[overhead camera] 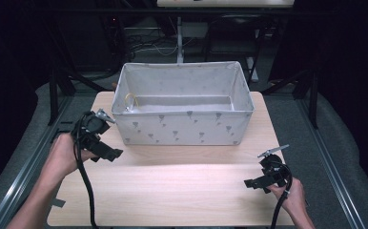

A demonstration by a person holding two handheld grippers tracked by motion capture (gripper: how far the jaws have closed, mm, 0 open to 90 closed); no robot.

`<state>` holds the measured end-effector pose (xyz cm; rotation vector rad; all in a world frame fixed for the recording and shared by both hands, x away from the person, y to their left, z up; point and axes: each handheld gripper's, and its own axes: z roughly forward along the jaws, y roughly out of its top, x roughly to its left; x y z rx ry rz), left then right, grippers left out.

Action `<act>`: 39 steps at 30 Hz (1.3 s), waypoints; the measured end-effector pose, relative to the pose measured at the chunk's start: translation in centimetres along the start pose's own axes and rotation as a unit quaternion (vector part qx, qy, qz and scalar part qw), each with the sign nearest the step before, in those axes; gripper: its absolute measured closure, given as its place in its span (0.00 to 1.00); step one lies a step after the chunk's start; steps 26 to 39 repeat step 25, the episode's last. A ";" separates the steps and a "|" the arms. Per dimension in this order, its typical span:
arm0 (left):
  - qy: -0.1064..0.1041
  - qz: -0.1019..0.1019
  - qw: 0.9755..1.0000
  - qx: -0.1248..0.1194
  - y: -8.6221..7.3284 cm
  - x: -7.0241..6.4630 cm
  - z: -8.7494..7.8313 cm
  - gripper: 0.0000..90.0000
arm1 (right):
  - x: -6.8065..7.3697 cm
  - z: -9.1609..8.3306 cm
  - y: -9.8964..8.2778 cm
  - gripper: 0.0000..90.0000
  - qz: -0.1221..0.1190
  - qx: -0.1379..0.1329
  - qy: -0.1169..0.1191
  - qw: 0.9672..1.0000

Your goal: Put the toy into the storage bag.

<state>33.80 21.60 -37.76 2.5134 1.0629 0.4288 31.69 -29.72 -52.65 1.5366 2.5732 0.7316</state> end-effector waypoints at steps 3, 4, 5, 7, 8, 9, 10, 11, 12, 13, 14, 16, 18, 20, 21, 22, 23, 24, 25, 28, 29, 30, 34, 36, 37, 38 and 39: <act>-0.002 -0.011 1.000 0.001 -1.4 -0.3 1.1 0.00 | 0.0 0.0 0.0 0.05 0.000 0.001 0.000 1.000; -0.003 -0.014 1.000 0.004 -2.0 -0.3 1.5 0.00 | -0.1 0.0 0.0 0.05 -0.004 0.005 -0.004 1.000; -0.003 -0.019 1.000 0.007 -2.5 -0.4 2.0 0.00 | 0.0 0.0 0.0 0.05 0.000 0.000 0.000 1.000; -0.006 -0.024 1.000 0.017 -3.4 -0.6 3.1 0.00 | 0.0 0.1 0.0 0.05 0.002 -0.003 0.003 1.000; -0.009 -0.025 0.999 0.023 -3.8 -0.6 3.5 0.00 | 0.0 0.1 0.0 0.05 0.001 -0.004 0.003 1.000; -0.012 -0.028 0.999 0.024 -4.2 -0.8 3.9 0.00 | 0.0 0.1 0.0 0.05 0.003 -0.005 0.002 1.000; -0.014 -0.028 0.999 0.028 -4.5 -0.8 4.3 0.00 | 0.0 0.1 0.0 0.05 0.001 -0.003 0.004 1.000; -0.015 -0.029 0.999 0.032 -4.7 -0.9 4.6 0.00 | 0.0 0.1 0.0 0.05 0.000 -0.004 0.003 1.000; -0.017 -0.030 0.999 0.033 -4.9 -0.9 4.9 0.00 | 0.0 0.1 0.0 0.05 0.000 -0.004 0.003 1.000; -0.017 -0.033 0.999 0.033 -5.1 -0.9 5.2 0.00 | 0.0 0.1 0.0 0.05 0.003 -0.006 0.003 1.000; -0.019 -0.035 0.999 0.032 -5.3 -0.9 5.4 0.00 | 0.0 0.1 0.0 0.05 0.003 -0.003 0.002 1.000; -0.023 -0.038 0.998 0.033 -5.6 -0.9 6.0 0.00 | 0.0 0.1 0.0 0.05 -0.002 0.001 0.001 1.000; -0.025 -0.033 0.998 0.048 -5.8 -0.9 6.4 0.00 | -0.1 0.1 0.0 0.05 0.000 0.001 0.002 1.000; -0.025 -0.037 0.998 0.043 -6.0 -0.8 6.4 0.00 | -0.1 0.2 0.0 0.05 0.003 -0.001 0.003 1.000; -0.027 -0.035 0.998 0.044 -6.1 -0.8 6.5 0.00 | -0.1 0.2 0.0 0.05 0.001 -0.002 0.003 1.000; -0.026 -0.036 0.998 0.044 -6.2 -0.9 6.6 0.00 | -0.1 0.2 0.0 0.05 -0.001 -0.001 0.005 1.000; -0.025 -0.036 0.998 0.045 -6.3 -0.9 6.7 0.00 | -0.1 0.2 0.0 0.05 0.001 -0.004 0.004 1.000; -0.025 -0.036 0.998 0.045 -6.3 -0.9 6.7 0.00 | -0.1 0.2 0.0 0.05 0.001 -0.004 0.004 1.000; -0.026 -0.037 0.998 0.046 -6.4 -0.8 6.9 0.00 | -0.1 0.2 0.0 0.05 0.000 -0.003 0.009 1.000; -0.026 -0.037 0.998 0.046 -6.4 -0.8 6.9 0.00 | -0.1 0.2 0.0 0.05 0.000 -0.003 0.009 1.000; -0.026 -0.037 0.998 0.046 -6.4 -0.8 6.9 0.00 | -0.1 0.2 0.0 0.05 0.000 -0.003 0.009 1.000; -0.026 -0.037 0.998 0.046 -6.4 -0.8 6.9 0.00 | -0.1 0.2 0.0 0.05 0.000 -0.003 0.009 1.000; -0.026 -0.037 0.998 0.046 -6.4 -0.8 6.9 0.00 | -0.1 0.2 0.0 0.05 0.000 -0.003 0.009 1.000; -0.026 -0.037 0.998 0.046 -6.4 -0.8 6.9 0.00 | -0.1 0.2 0.0 0.05 0.000 -0.003 0.009 1.000; -0.026 -0.037 0.998 0.046 -6.4 -0.8 6.9 0.00 | -0.1 0.2 0.0 0.05 0.000 -0.003 0.009 1.000; -0.026 -0.037 0.998 0.046 -6.4 -0.8 6.9 0.00 | -0.1 0.2 0.0 0.05 0.000 -0.003 0.009 1.000; -0.026 -0.037 0.998 0.046 -6.4 -0.8 6.9 0.00 | -0.1 0.2 0.0 0.05 0.000 -0.003 0.009 1.000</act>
